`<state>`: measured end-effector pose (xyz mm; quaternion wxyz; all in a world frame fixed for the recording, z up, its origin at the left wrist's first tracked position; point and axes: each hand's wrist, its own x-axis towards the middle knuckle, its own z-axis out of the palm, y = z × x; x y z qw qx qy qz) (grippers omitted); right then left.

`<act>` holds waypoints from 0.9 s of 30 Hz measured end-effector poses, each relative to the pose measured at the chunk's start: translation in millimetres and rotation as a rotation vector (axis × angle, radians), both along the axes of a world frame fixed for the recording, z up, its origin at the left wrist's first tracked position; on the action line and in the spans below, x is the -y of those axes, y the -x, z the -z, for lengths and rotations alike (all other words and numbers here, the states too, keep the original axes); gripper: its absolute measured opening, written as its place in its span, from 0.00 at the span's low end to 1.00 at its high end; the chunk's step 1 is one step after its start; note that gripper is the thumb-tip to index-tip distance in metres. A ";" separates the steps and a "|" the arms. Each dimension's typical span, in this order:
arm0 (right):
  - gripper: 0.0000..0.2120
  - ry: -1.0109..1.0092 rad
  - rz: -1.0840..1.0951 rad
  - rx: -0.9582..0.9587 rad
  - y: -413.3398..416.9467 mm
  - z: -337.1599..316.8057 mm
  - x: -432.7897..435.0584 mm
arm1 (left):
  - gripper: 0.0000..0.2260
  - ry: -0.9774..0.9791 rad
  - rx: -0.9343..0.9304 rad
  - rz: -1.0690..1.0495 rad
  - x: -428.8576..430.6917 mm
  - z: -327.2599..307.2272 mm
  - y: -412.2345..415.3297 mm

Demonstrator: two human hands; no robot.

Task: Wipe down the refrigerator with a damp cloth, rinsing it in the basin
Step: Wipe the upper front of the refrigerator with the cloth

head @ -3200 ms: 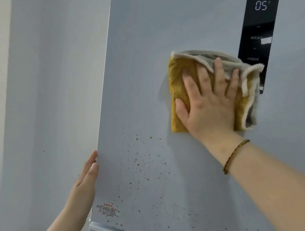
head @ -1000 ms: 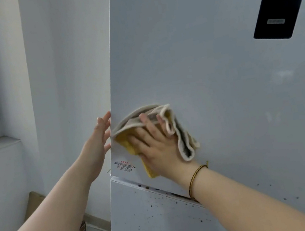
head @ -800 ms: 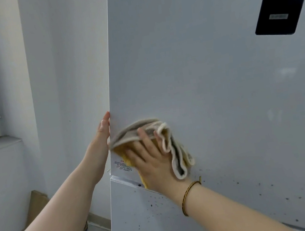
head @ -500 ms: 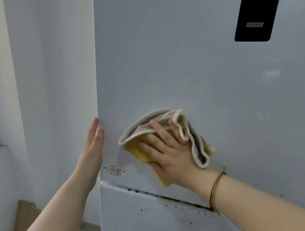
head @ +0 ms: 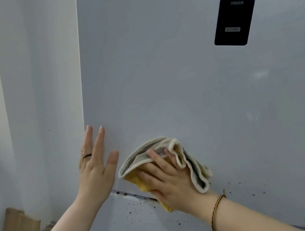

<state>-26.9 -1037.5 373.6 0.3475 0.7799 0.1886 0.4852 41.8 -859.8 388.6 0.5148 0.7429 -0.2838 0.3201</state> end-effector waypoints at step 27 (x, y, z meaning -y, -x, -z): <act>0.19 -0.352 0.272 0.375 75.2 1.0 64.1 | 0.33 -0.193 0.074 -0.071 45.3 22.7 15.0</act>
